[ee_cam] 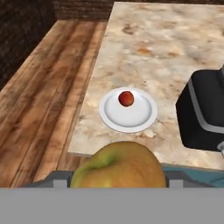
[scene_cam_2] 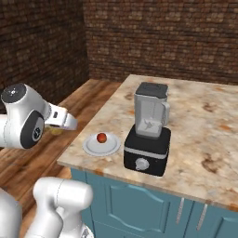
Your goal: Pick the two apples from the fridge and place them on the plate next to the blender to make a fruit smoothie.
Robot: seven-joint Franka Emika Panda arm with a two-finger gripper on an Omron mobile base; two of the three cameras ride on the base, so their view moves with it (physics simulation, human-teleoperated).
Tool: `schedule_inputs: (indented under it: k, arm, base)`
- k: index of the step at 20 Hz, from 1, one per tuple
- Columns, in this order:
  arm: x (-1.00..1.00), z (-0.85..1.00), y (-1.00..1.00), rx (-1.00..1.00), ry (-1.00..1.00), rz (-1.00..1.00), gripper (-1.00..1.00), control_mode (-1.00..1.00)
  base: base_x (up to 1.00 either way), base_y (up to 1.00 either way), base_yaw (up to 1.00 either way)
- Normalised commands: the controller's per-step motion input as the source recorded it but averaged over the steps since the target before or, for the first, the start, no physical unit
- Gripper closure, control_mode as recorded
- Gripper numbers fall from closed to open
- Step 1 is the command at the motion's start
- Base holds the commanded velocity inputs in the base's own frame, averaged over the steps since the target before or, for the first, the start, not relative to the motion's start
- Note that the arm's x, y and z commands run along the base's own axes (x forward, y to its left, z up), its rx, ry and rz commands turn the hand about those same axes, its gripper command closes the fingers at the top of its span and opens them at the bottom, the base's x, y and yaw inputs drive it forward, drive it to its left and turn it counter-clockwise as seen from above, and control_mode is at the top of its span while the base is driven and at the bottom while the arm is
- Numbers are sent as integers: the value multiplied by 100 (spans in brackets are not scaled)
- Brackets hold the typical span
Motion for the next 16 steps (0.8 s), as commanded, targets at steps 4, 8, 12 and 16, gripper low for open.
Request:
schedule_inputs:
  k: [4,8,12,16]
  arm:
    - [76,-70,-4,-3,40,0,100,-100]
    - [93,-90,-22,-2,12,-4,100,-100]
    - [100,-79,-24,0,9,-6,100,-100]
    - [88,-60,-2,0,21,-7,100,-100]
  base:
    - [0,0,0]
    - [0,0,0]
    - [0,0,0]
    - [0,0,0]
